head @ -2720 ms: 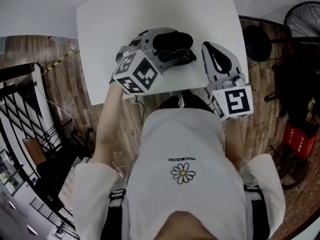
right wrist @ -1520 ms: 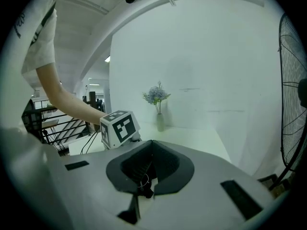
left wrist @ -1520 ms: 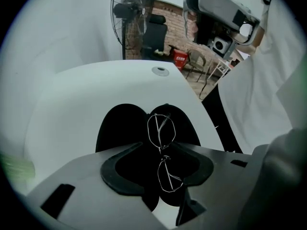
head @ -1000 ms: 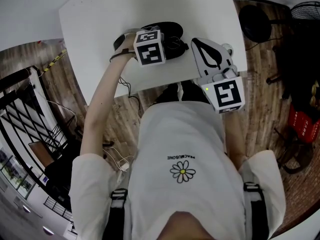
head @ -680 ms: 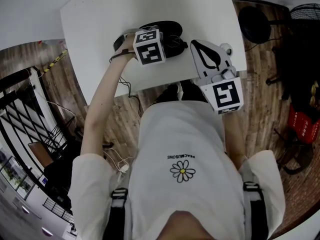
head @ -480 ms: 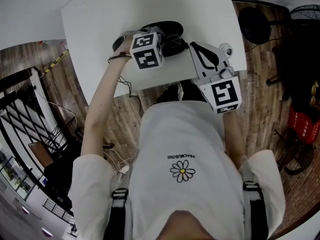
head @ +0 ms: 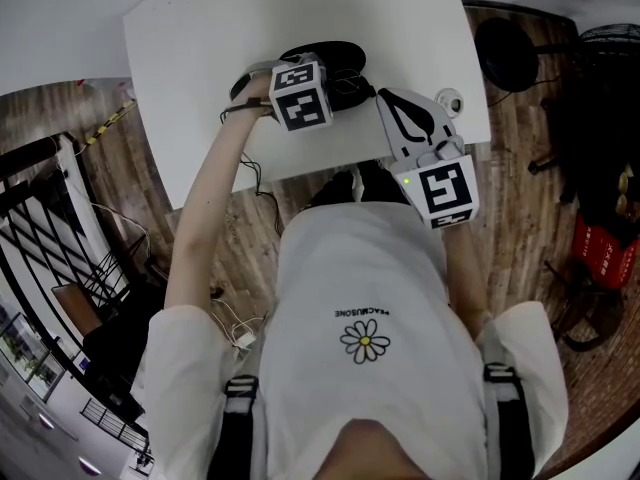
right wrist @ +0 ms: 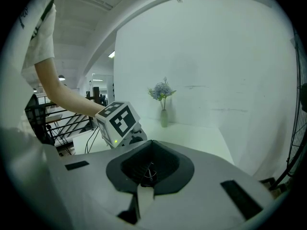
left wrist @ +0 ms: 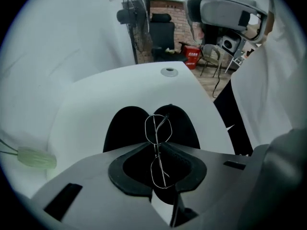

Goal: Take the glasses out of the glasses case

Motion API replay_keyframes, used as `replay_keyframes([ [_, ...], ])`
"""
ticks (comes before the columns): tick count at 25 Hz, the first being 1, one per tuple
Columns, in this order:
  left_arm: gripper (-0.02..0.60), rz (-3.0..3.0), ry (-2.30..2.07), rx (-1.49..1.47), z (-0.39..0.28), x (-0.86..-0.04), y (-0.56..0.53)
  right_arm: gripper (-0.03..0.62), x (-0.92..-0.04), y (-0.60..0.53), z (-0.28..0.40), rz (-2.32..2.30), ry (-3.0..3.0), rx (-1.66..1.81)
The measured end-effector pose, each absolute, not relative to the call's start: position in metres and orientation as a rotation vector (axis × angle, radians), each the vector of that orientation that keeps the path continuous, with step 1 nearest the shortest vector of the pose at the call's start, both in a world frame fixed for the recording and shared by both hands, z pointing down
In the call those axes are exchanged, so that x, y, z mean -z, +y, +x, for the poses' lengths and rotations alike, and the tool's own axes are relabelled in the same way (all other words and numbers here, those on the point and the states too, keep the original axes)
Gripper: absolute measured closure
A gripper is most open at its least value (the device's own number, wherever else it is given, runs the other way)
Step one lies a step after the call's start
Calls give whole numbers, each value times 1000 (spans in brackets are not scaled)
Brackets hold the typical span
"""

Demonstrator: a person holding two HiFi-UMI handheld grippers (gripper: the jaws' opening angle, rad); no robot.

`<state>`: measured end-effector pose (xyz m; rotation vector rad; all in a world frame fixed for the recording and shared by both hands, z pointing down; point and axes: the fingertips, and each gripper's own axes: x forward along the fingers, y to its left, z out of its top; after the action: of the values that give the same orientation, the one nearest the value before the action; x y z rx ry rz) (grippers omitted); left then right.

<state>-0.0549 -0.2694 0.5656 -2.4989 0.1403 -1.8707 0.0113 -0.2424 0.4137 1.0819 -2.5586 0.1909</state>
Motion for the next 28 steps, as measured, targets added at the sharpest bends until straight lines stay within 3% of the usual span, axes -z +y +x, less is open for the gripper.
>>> replay_keyframes([
  [3,518,-2519,126,1910,-54,-571,-269,585,-414,-244,14,1070,-2563,-153],
  [10,561,-2637,168,1973,-53,-565,-276,585,-415,-247,16,1076,-2557,-158],
  [28,563,-2565,378,1733,-48,-486,-307,585,-392,-256,11,1094,-2582,-73],
])
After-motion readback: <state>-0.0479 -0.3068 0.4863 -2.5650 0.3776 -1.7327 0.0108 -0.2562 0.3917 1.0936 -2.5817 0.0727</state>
